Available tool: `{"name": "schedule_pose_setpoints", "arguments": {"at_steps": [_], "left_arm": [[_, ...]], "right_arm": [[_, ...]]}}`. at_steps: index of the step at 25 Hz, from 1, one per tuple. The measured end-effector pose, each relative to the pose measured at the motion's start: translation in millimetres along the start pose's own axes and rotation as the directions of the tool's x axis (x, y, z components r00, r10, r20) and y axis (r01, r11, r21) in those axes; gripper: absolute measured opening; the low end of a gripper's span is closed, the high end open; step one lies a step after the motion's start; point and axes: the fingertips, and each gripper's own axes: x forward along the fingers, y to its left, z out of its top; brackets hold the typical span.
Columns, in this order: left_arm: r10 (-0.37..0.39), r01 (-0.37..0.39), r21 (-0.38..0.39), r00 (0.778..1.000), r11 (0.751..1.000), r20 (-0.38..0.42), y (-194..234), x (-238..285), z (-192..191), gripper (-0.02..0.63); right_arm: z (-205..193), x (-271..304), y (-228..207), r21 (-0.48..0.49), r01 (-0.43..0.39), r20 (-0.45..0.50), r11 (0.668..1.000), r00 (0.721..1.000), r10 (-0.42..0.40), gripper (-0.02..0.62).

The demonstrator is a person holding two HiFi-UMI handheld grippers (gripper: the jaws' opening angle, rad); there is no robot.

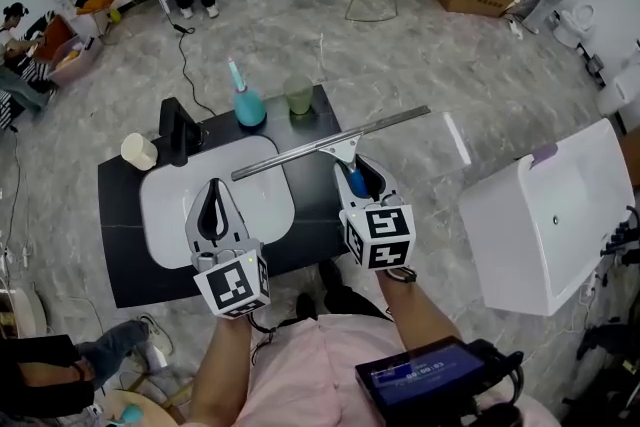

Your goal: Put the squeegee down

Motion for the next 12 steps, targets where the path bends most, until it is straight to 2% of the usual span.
{"name": "schedule_pose_setpoints", "arguments": {"at_steps": [12], "left_arm": [[0.029, -0.029, -0.001, 0.997, 1.0, -0.075, -2.6, 19.6, -29.8, 0.009]], "right_arm": [[-29.8, 38.2, -6.5, 0.012, -0.041, -0.087, 0.999, 0.995, 0.041, 0.124]]}}
